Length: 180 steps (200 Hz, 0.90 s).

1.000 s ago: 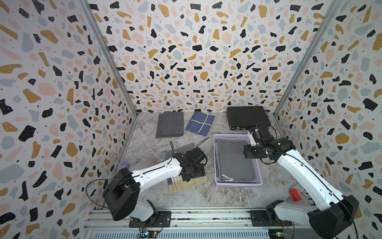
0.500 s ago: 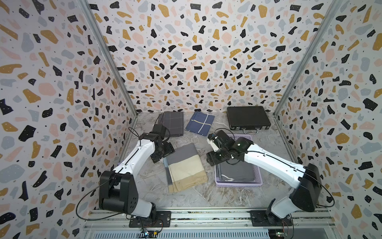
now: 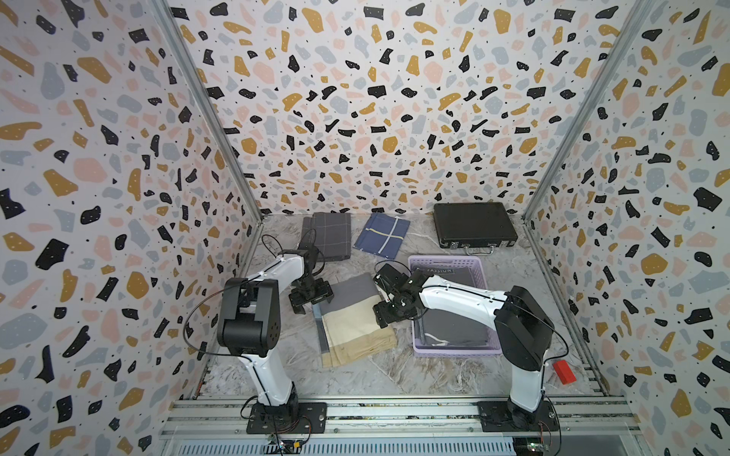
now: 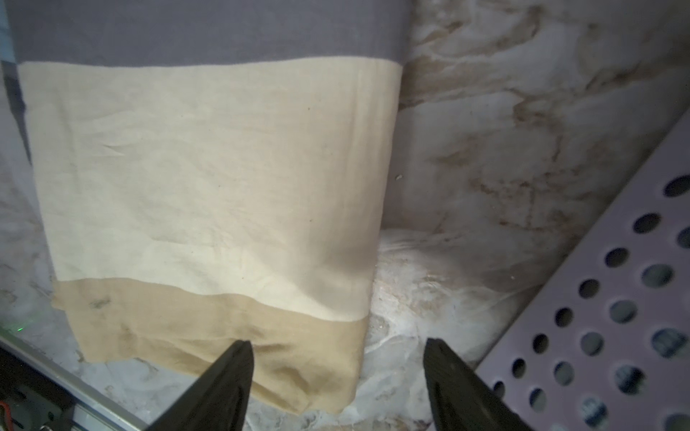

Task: Put the folded pillowcase in the basket
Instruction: Pick up the pillowcase at the center of the board.

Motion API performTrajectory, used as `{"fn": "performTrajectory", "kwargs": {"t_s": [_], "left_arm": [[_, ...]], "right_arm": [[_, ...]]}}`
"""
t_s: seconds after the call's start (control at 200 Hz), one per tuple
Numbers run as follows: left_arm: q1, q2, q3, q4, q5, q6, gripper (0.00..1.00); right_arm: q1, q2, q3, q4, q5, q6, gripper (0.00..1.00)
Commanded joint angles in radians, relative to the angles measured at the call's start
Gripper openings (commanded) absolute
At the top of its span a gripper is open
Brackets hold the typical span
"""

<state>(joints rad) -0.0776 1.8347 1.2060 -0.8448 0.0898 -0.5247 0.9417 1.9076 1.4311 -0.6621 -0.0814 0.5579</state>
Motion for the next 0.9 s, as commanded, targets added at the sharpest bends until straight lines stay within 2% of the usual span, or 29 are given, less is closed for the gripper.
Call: {"fn": "performTrajectory", "kwargs": {"t_s": [0.0,0.1,0.215,0.385,0.676,0.756,0.816,0.896], "left_arm": [[0.007,0.029,0.032,0.009,0.006,0.032,0.87],[0.007,0.059,0.054,0.012,0.019,0.028,0.84],[0.009,0.084,0.079,0.015,-0.028,0.030,0.79],[0.009,0.130,0.105,0.022,-0.008,0.040,0.59],[0.009,0.113,0.059,0.055,0.053,0.029,0.24],[0.009,0.115,0.052,0.057,0.062,0.028,0.16],[0.007,0.112,0.046,0.057,0.069,0.026,0.14],[0.007,0.101,0.041,0.056,0.073,0.020,0.06]], "right_arm": [[0.017,0.002,-0.016,-0.014,0.011,0.033,0.77],[0.026,0.013,-0.040,-0.015,0.002,0.051,0.77],[0.029,0.011,-0.080,-0.010,-0.011,0.068,0.77],[0.032,0.010,-0.134,0.041,-0.075,0.097,0.76],[0.041,0.038,-0.184,0.207,-0.233,0.149,0.69],[0.040,0.039,-0.179,0.226,-0.254,0.161,0.59],[0.042,0.035,-0.179,0.241,-0.258,0.170,0.48],[0.042,0.022,-0.177,0.241,-0.243,0.175,0.20]]}}
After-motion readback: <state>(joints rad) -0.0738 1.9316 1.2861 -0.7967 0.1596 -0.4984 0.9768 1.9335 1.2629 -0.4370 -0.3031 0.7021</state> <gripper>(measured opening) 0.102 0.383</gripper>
